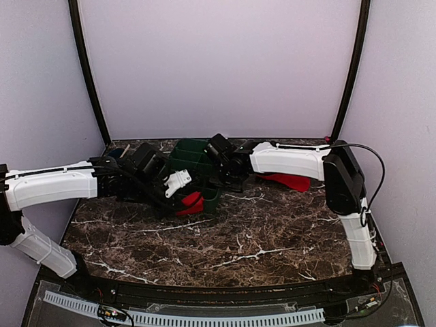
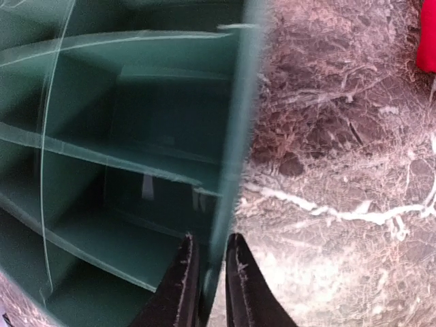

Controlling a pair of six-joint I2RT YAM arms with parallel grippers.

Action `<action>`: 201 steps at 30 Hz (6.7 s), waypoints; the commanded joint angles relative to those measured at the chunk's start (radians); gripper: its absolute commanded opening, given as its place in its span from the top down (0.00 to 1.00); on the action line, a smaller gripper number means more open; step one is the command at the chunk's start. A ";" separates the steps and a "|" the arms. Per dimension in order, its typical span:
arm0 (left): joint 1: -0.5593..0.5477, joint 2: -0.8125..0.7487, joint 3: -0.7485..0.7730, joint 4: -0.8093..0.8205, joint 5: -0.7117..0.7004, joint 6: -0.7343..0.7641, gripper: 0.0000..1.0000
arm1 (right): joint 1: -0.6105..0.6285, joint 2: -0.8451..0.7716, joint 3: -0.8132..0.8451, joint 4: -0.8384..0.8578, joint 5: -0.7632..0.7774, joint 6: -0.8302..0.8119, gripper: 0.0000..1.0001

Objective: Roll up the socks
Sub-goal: Move the storage box to the center of the board, then place the sock in the storage box, then move the storage box to the corner of the board, then pick up the sock from the center of the board.

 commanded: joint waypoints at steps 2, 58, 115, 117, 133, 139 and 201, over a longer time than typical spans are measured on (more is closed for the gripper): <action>0.008 -0.062 0.035 0.026 -0.118 0.038 1.00 | -0.003 -0.038 -0.141 -0.018 -0.030 -0.096 0.95; 0.033 0.093 -0.055 0.018 -0.114 0.137 0.99 | 0.046 -0.227 -0.411 0.052 -0.114 -0.239 0.97; 0.092 0.240 0.169 -0.294 0.119 -0.028 0.59 | 0.021 -0.263 -0.472 0.060 -0.170 -0.333 0.96; 0.092 0.221 0.186 -0.293 0.103 -0.036 0.59 | 0.020 -0.260 -0.469 0.060 -0.170 -0.326 0.96; 0.090 -0.090 0.077 0.014 -0.192 -0.240 0.57 | 0.005 -0.201 -0.340 0.075 -0.086 0.006 1.00; 0.090 -0.209 -0.013 0.064 -0.290 -0.320 0.57 | 0.002 -0.110 -0.183 0.026 -0.026 0.190 1.00; 0.089 -0.305 -0.128 0.304 -0.278 -0.290 0.46 | -0.013 -0.208 -0.235 0.622 0.042 -0.278 0.51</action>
